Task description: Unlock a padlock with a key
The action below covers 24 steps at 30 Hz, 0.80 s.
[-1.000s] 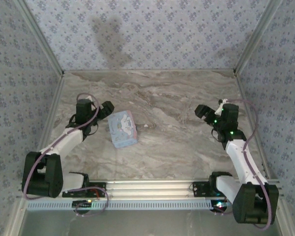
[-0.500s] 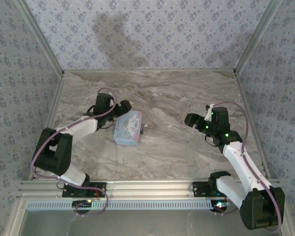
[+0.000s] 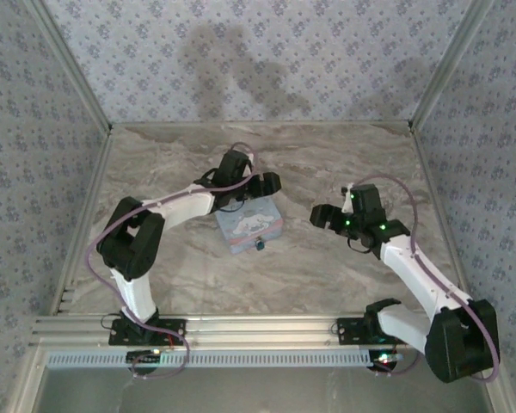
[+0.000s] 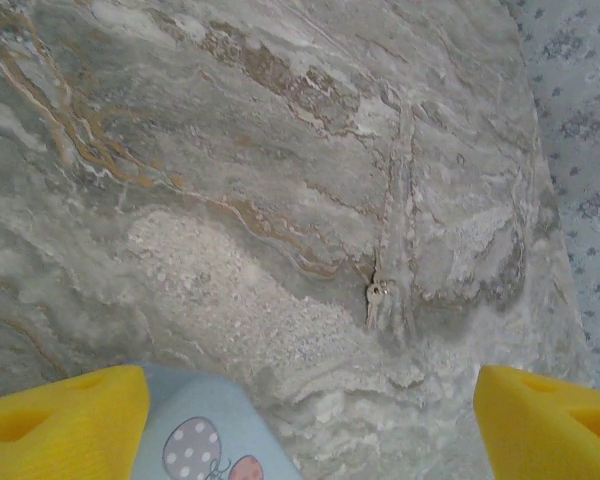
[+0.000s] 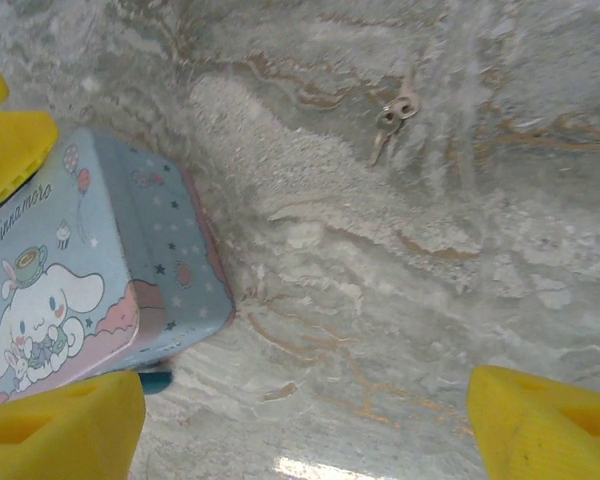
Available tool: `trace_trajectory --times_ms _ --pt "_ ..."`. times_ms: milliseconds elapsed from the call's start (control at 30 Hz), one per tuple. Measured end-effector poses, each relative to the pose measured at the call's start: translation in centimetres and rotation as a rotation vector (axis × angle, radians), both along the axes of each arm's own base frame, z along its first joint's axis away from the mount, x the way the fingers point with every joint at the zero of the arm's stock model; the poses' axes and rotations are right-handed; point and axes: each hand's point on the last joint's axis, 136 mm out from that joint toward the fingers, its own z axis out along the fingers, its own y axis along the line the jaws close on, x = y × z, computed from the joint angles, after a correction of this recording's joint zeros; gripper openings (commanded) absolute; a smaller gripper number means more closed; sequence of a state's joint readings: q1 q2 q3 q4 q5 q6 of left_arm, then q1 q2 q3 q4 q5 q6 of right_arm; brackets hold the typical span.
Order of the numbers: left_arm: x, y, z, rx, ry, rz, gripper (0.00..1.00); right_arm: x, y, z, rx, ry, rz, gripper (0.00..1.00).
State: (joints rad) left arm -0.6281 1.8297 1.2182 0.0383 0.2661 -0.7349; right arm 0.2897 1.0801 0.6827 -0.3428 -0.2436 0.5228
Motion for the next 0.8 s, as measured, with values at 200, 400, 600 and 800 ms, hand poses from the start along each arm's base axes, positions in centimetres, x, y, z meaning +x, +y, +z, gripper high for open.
trace_trajectory --times_ms 200,400,600,800 --pt "-2.7 4.2 2.4 0.075 -0.036 0.046 0.88 0.8 2.5 -0.3 -0.011 0.029 0.086 0.78" --pt "-6.9 10.0 5.8 0.096 -0.112 0.168 0.89 1.9 5.8 -0.5 -0.016 0.055 0.179 0.74" --pt "-9.9 12.9 -0.1 0.150 0.014 0.238 0.89 3.5 9.0 -1.3 -0.009 0.079 0.250 0.71" --pt "-9.2 11.8 -3.3 0.145 0.081 0.243 0.88 4.0 10.4 -3.2 -0.007 0.126 0.278 0.70"
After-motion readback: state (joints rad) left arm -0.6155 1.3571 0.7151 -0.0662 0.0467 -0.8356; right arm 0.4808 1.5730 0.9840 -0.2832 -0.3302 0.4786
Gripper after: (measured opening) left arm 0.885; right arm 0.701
